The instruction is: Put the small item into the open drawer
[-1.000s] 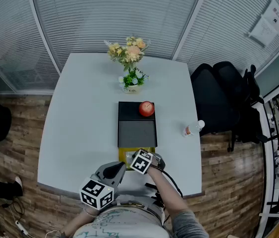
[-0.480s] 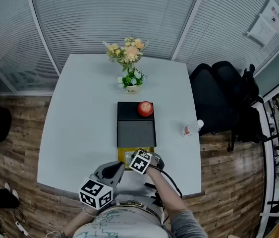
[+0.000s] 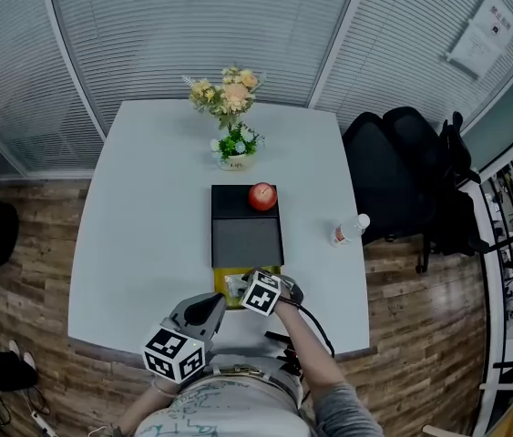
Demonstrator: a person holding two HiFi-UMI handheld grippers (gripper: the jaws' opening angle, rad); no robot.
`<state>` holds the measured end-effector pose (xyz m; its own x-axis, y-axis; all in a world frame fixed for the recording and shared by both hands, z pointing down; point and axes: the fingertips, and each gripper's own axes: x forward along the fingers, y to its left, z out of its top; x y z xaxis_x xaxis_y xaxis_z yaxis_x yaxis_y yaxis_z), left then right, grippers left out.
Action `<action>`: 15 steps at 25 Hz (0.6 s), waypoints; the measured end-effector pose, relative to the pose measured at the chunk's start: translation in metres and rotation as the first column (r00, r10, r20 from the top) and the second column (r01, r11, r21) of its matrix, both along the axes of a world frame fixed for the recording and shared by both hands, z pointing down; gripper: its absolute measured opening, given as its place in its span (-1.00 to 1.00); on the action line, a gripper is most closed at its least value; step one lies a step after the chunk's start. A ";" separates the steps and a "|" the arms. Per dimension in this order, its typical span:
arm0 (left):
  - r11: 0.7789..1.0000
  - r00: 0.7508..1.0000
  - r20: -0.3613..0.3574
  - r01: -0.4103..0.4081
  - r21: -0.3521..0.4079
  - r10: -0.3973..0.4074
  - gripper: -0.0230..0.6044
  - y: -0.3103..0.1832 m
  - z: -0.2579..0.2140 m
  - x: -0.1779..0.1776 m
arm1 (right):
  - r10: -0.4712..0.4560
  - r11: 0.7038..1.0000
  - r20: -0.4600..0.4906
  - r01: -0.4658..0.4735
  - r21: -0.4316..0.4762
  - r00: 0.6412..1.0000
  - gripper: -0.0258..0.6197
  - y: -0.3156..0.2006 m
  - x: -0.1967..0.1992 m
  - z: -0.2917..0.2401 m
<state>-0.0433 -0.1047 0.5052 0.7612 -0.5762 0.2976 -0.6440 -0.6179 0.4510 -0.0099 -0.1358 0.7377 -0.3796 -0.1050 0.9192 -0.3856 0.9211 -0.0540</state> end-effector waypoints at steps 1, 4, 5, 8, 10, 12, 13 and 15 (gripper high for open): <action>1.000 1.000 -0.002 0.001 0.000 -0.001 -0.94 0.000 0.000 0.000 | 0.004 1.000 0.025 -0.004 -0.008 1.000 -0.47 0.001 0.000 -0.006; 1.000 1.000 -0.007 0.002 -0.002 -0.002 -0.94 0.001 -0.001 -0.001 | 0.030 0.999 0.095 -0.031 0.011 0.995 -0.39 -0.002 0.002 -0.028; 1.000 1.000 -0.008 0.002 -0.002 -0.002 -0.94 0.001 -0.001 0.000 | 0.036 0.999 0.113 -0.038 0.023 0.993 -0.34 -0.003 0.003 -0.034; 1.000 1.000 -0.008 -0.005 -0.004 0.005 -0.94 0.003 -0.001 0.002 | 0.038 0.997 0.138 -0.046 0.056 0.990 -0.27 -0.004 0.008 -0.047; 1.000 1.000 -0.005 -0.012 -0.004 0.012 -0.94 0.004 -0.001 0.004 | 0.045 0.996 0.142 -0.054 0.064 0.989 -0.24 -0.002 0.012 -0.050; 1.000 1.000 0.002 -0.017 -0.004 0.017 -0.94 0.005 0.000 0.005 | 0.056 0.996 0.144 -0.065 0.059 0.988 -0.19 0.000 0.015 -0.050; 1.000 1.000 0.007 -0.019 -0.004 0.019 -0.94 0.005 0.001 0.005 | 0.062 0.996 0.145 -0.070 0.054 0.988 -0.17 0.001 0.015 -0.049; 1.000 1.000 0.011 -0.020 -0.005 0.020 -0.94 0.004 0.001 0.006 | 0.069 0.996 0.151 -0.077 0.045 0.986 -0.13 0.004 0.016 -0.049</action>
<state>-0.0375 -0.1004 0.5065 0.7692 -0.5593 0.3091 -0.6367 -0.6286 0.4467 0.0060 -0.1314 0.6883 -0.5016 -0.1827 0.8456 -0.4430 0.8938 -0.0697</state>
